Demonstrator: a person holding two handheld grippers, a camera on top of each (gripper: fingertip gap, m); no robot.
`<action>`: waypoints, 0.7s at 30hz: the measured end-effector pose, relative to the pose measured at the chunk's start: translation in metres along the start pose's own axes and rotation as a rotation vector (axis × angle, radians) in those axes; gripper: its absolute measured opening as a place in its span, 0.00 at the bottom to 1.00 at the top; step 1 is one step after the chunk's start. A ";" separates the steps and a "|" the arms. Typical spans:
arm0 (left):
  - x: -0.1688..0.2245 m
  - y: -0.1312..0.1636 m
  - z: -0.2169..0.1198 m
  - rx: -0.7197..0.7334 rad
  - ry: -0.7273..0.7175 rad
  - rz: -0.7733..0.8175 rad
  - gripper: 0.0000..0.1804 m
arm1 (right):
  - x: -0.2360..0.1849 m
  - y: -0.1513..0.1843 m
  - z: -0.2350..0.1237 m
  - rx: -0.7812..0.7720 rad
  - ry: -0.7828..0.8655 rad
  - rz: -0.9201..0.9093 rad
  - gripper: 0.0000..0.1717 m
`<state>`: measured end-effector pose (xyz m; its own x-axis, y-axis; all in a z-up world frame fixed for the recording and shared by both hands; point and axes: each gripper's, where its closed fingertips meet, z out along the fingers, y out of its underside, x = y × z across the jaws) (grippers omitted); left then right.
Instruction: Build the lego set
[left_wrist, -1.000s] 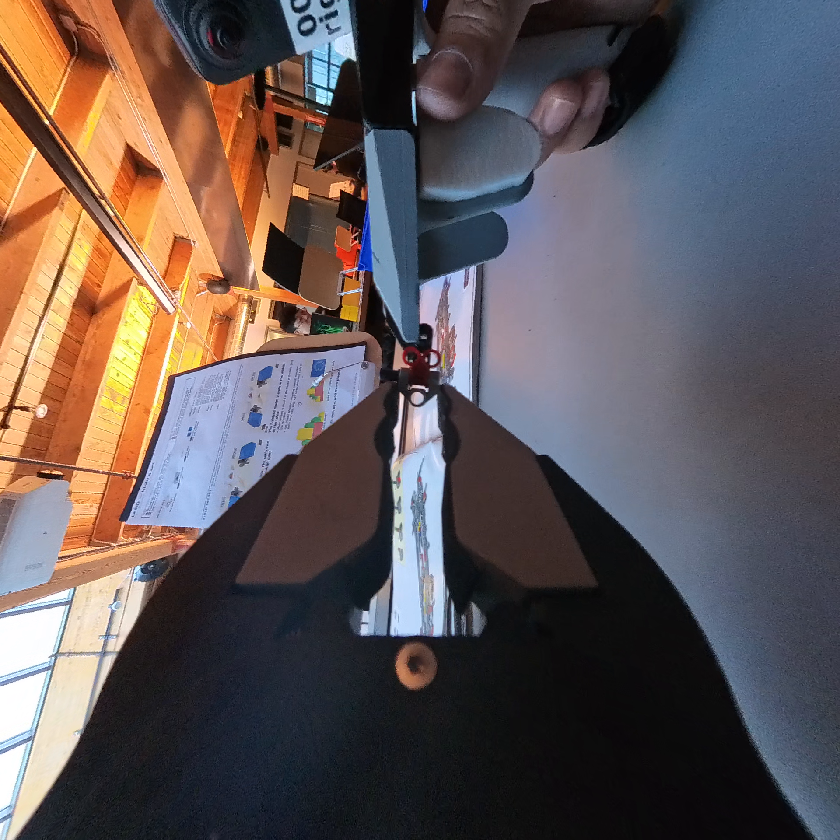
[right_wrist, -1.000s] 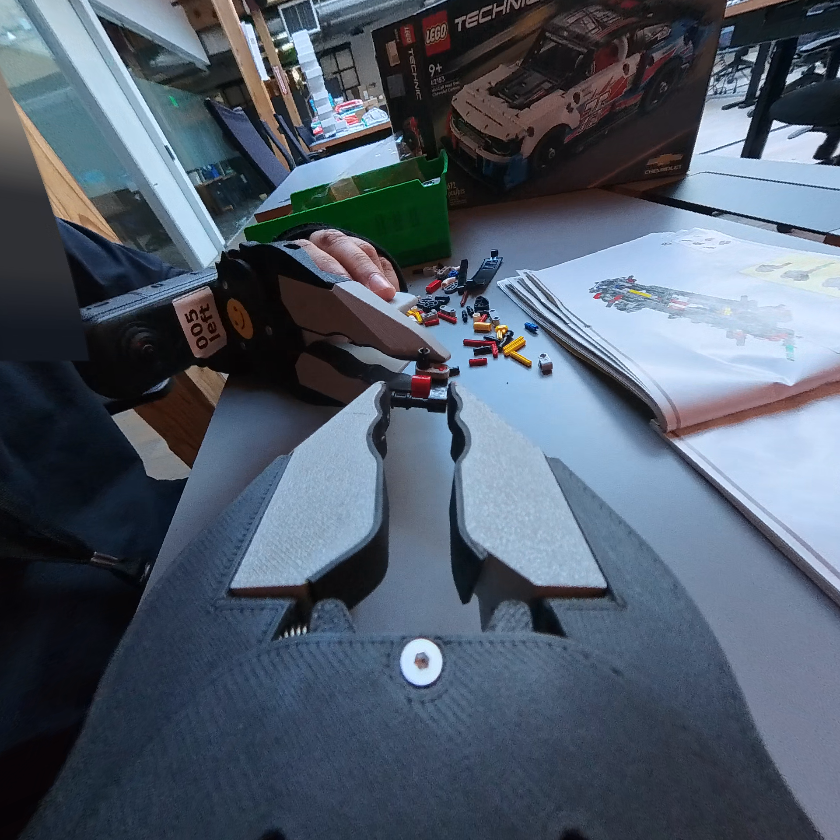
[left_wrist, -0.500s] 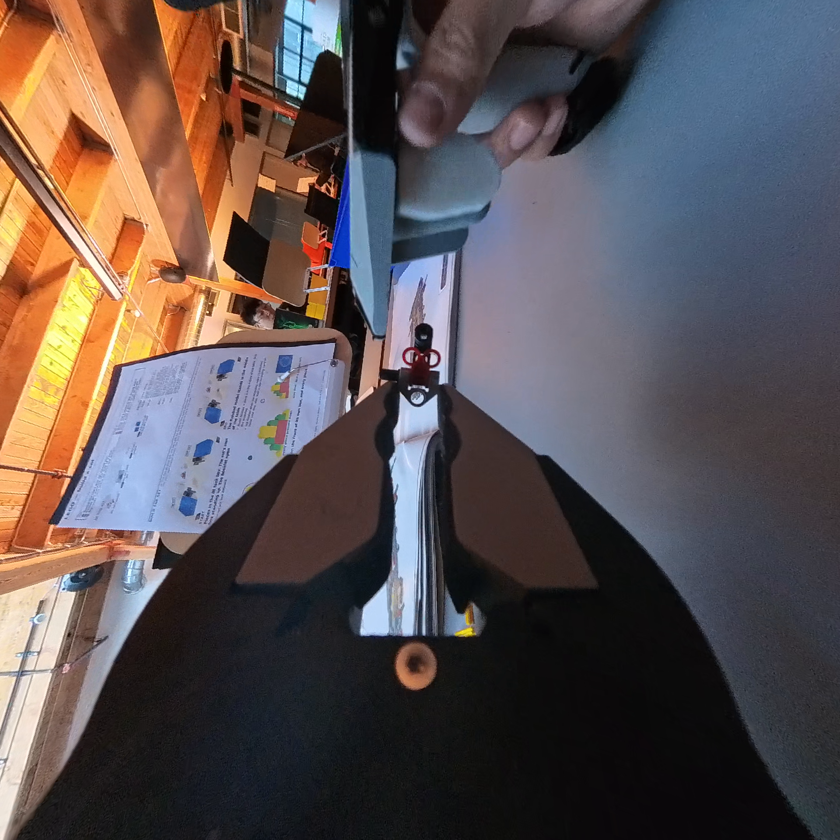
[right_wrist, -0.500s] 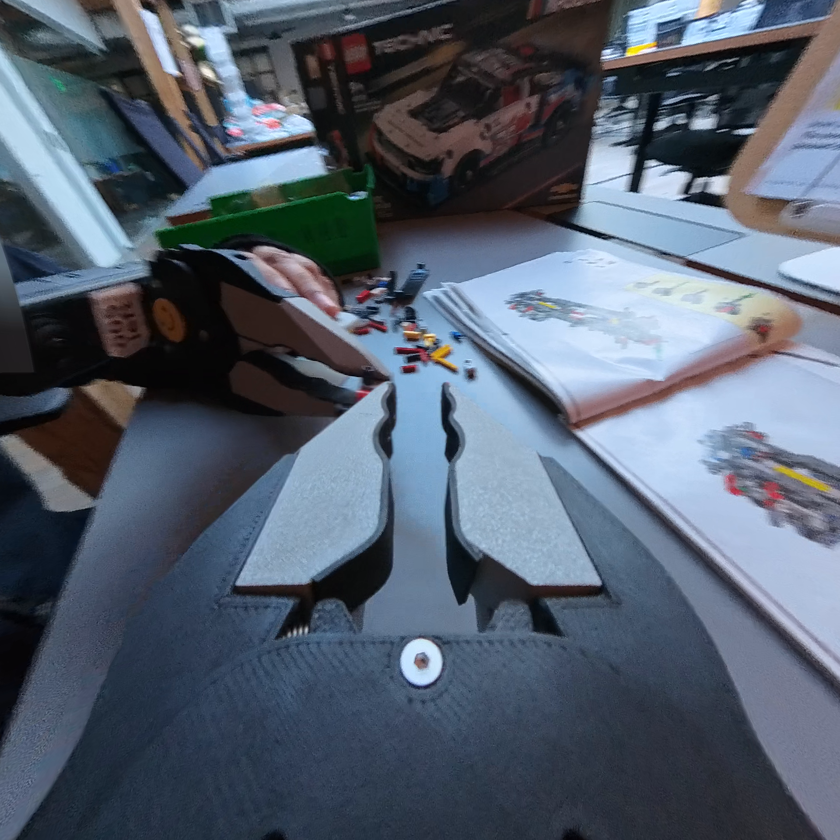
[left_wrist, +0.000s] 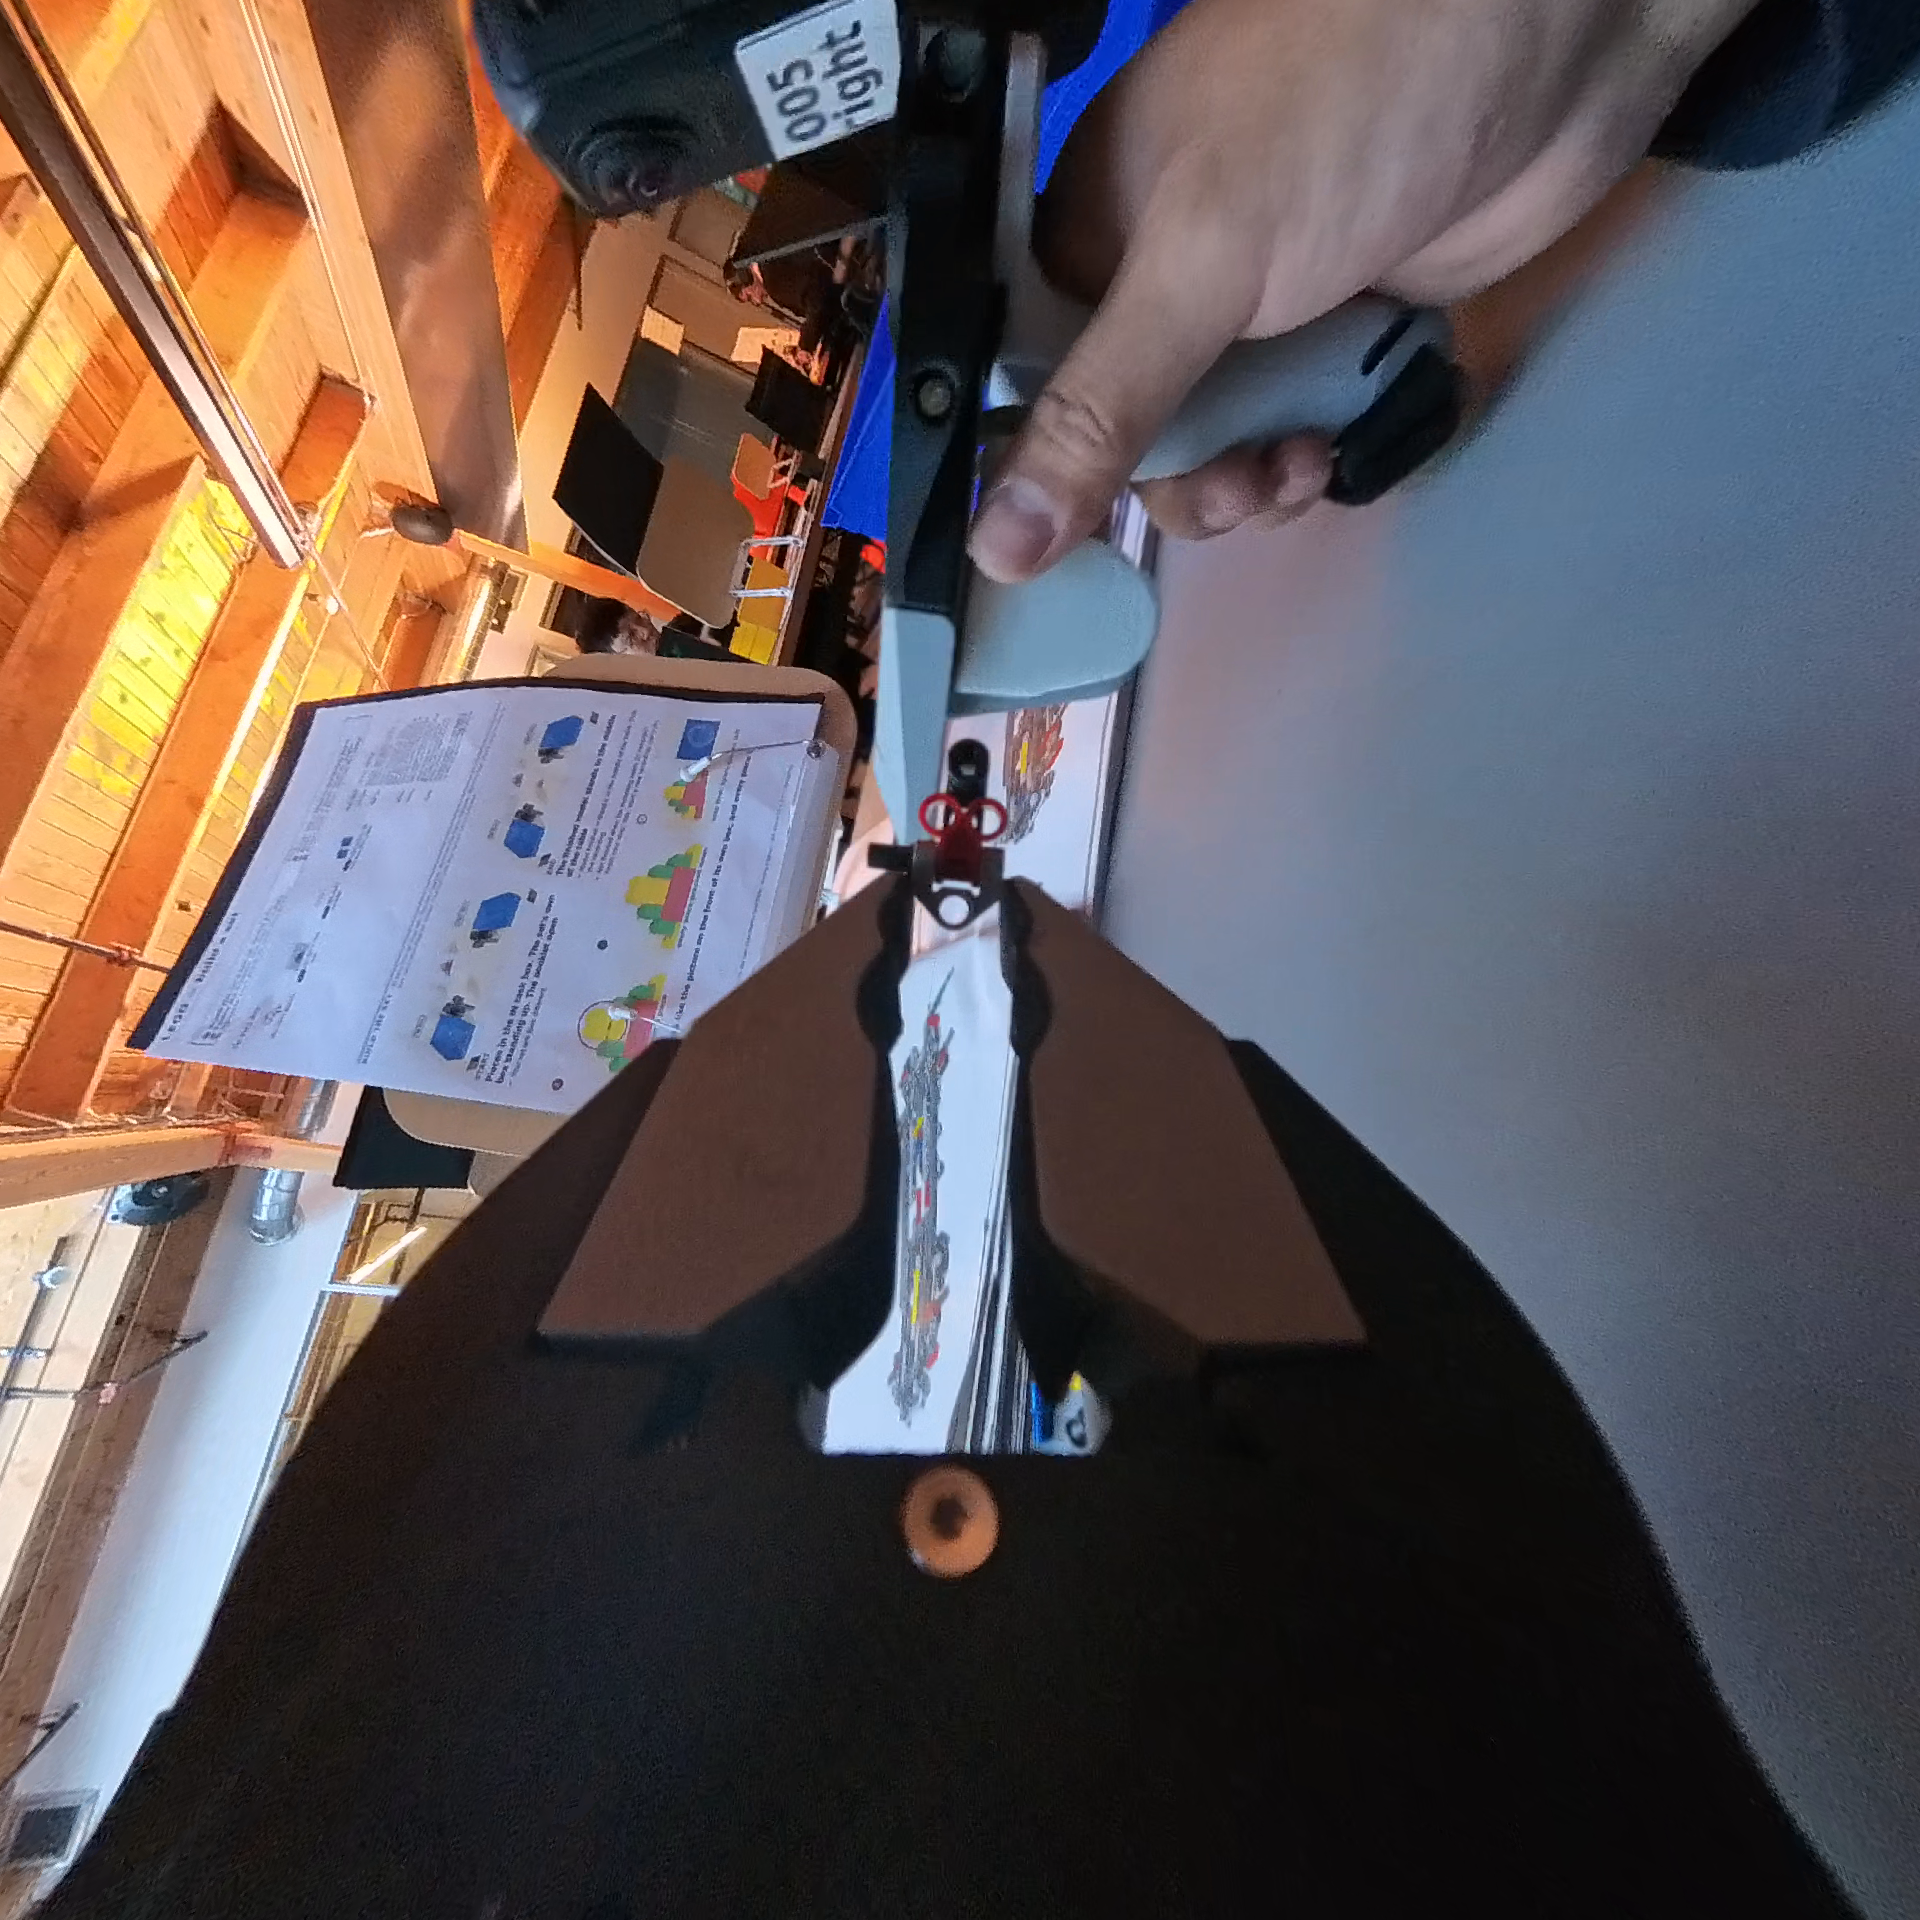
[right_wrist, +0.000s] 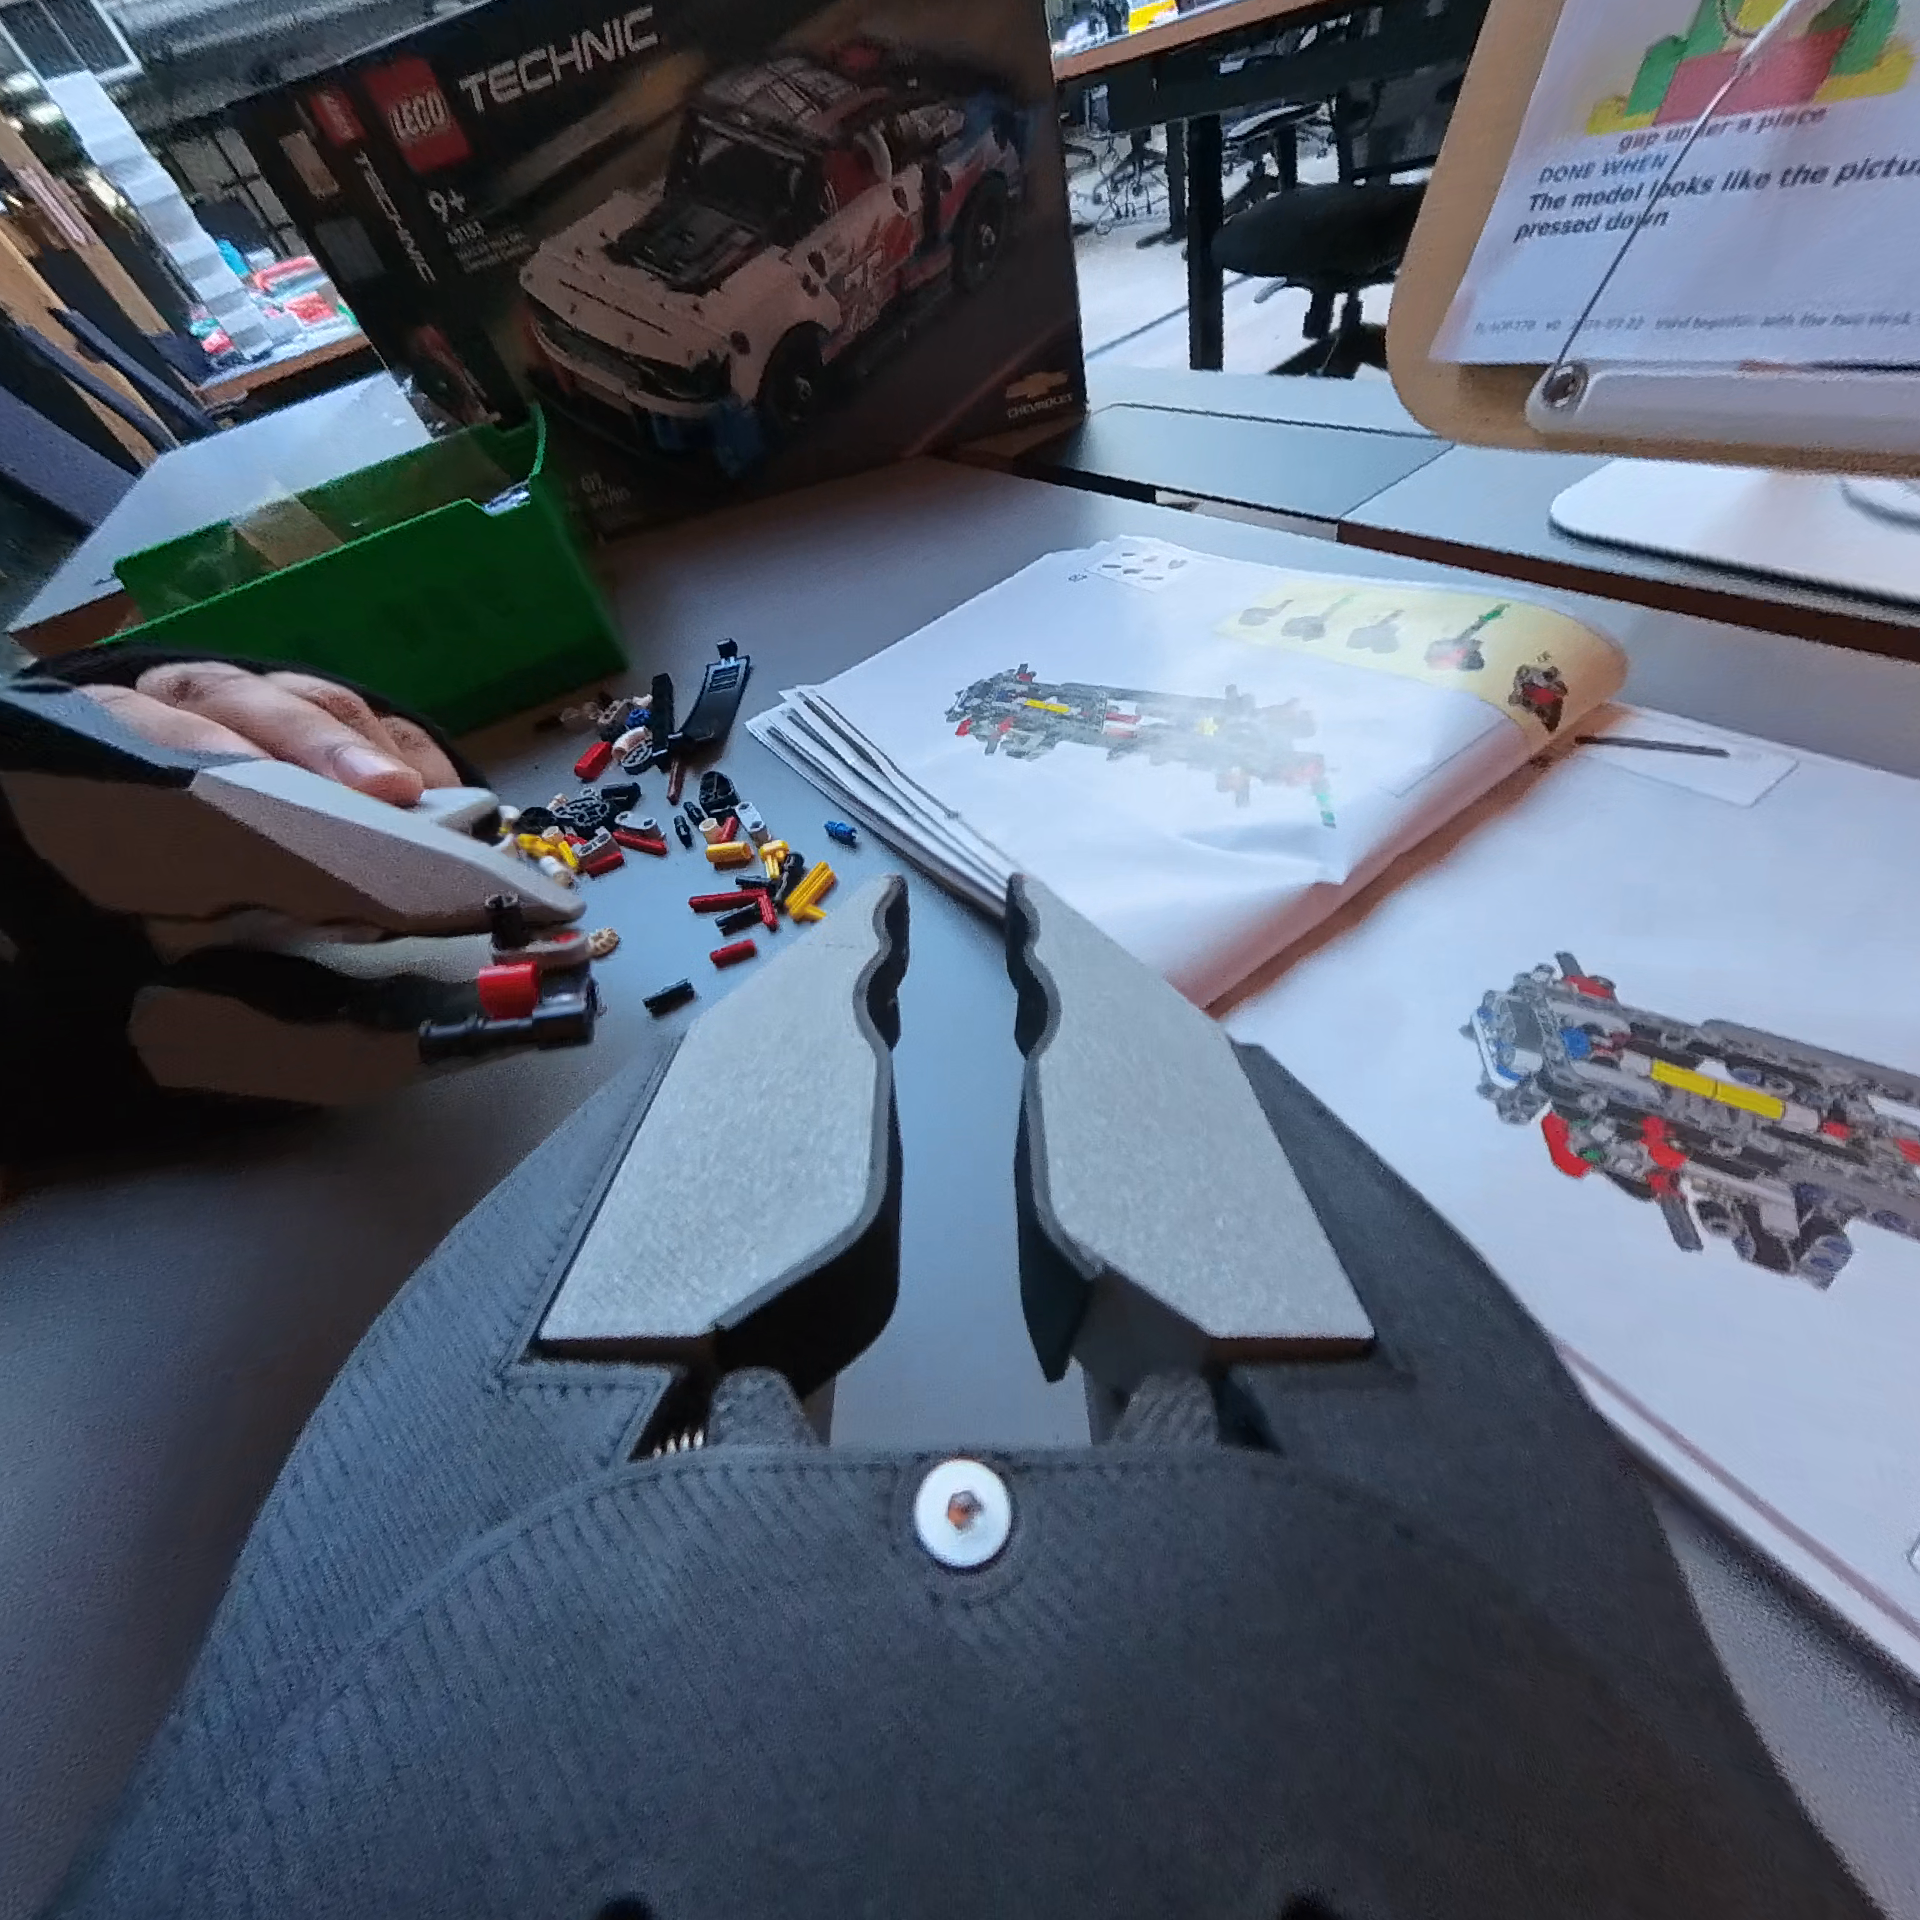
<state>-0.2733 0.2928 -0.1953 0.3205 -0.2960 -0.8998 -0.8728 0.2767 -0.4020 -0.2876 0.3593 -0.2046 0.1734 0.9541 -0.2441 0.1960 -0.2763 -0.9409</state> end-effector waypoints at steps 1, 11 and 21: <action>0.000 0.000 -0.001 0.001 -0.002 0.008 0.08 | -0.001 0.003 -0.001 -0.002 -0.007 0.015 0.09; -0.012 0.030 0.010 -0.106 -0.069 -0.052 0.08 | -0.024 0.004 -0.002 -0.011 -0.097 0.011 0.11; -0.028 0.045 0.021 -0.181 -0.131 -0.098 0.08 | -0.030 -0.032 -0.029 0.140 -0.186 0.135 0.10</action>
<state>-0.3142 0.3324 -0.1915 0.4414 -0.1893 -0.8771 -0.8832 0.0806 -0.4619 -0.2707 0.3368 -0.1600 0.0060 0.9180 -0.3965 0.0450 -0.3963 -0.9170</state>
